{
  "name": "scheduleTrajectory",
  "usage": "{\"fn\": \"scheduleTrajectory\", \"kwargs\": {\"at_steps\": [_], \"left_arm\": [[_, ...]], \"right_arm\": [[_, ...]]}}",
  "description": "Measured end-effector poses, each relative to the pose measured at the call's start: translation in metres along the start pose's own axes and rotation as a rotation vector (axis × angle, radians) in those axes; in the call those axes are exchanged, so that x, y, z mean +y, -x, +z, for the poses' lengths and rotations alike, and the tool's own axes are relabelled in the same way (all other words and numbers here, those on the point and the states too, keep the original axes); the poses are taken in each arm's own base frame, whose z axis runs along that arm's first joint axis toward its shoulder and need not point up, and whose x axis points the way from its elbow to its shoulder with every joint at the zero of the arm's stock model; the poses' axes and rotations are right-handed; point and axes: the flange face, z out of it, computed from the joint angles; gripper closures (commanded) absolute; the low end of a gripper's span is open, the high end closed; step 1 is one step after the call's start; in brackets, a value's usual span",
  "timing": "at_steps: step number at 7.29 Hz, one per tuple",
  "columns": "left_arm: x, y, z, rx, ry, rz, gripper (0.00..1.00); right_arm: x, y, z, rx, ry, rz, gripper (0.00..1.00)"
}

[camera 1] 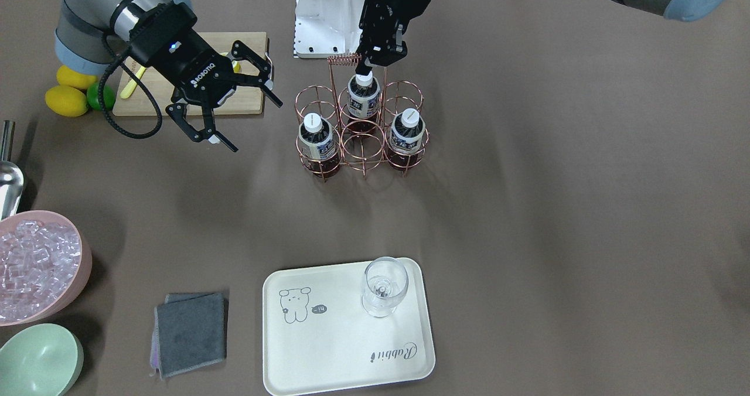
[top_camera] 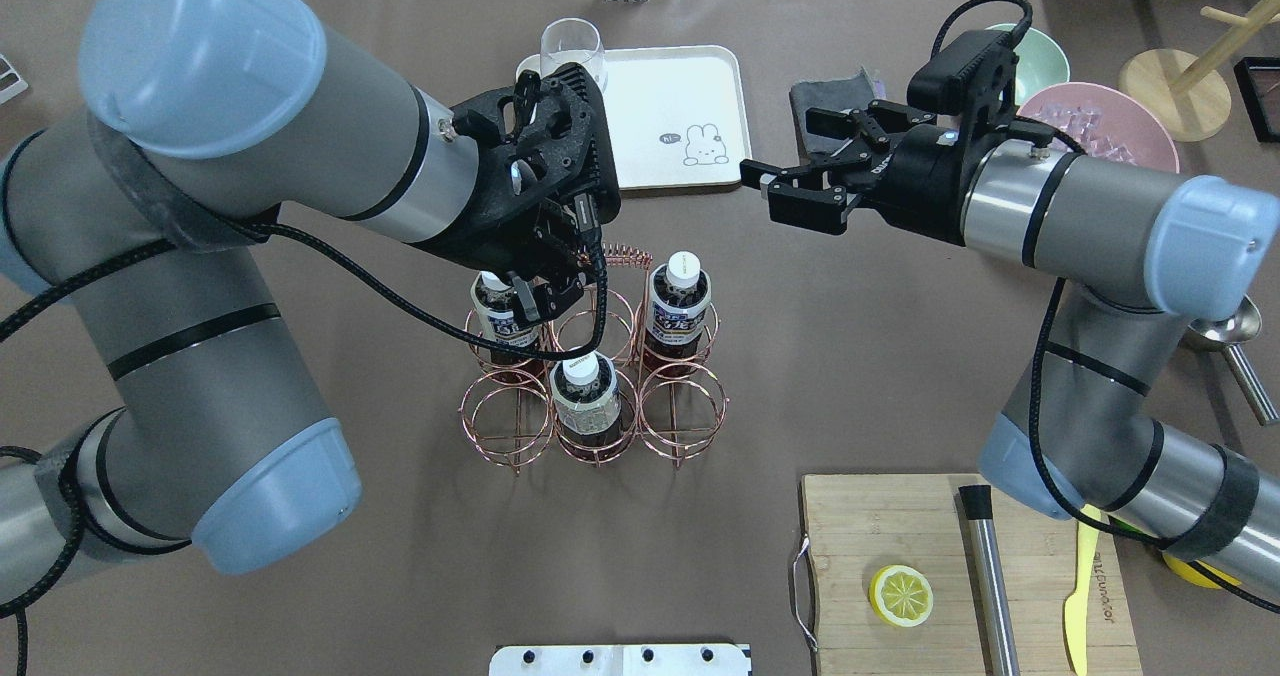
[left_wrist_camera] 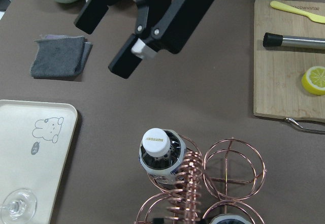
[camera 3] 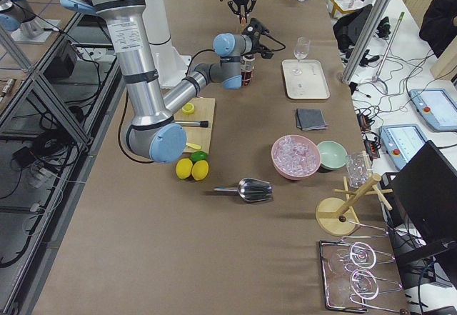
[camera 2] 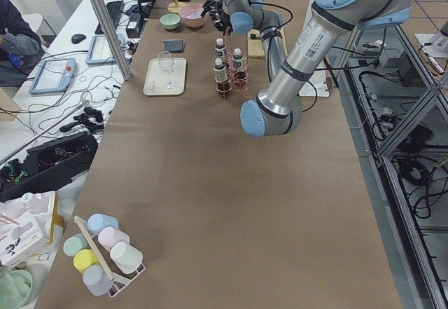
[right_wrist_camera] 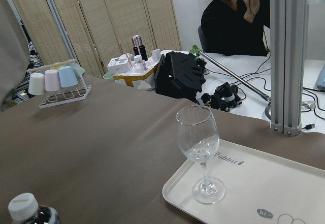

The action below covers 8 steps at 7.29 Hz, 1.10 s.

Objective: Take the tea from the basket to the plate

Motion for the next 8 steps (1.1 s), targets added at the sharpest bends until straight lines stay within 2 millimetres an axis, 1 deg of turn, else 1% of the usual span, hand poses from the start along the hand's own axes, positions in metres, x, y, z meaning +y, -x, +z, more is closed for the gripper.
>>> {"fn": "scheduleTrajectory", "kwargs": {"at_steps": [2, 5, 6, 8], "left_arm": [[0.005, -0.005, -0.009, -0.001, -0.008, 0.004, 1.00], [0.009, -0.007, -0.012, 0.000, -0.008, 0.005, 1.00], [0.010, -0.008, -0.011, 0.001, -0.006, 0.004, 1.00], [0.011, -0.009, -0.010, 0.005, -0.005, 0.004, 1.00]], "right_arm": [[0.024, 0.019, 0.011, 0.006, 0.010, 0.010, 0.00], [0.047, 0.042, 0.016, -0.006, 0.040, 0.013, 0.00], [0.048, 0.048, 0.016, -0.005, 0.046, 0.002, 0.00], [0.042, 0.058, 0.016, 0.008, 0.064, -0.018, 0.00]]}}
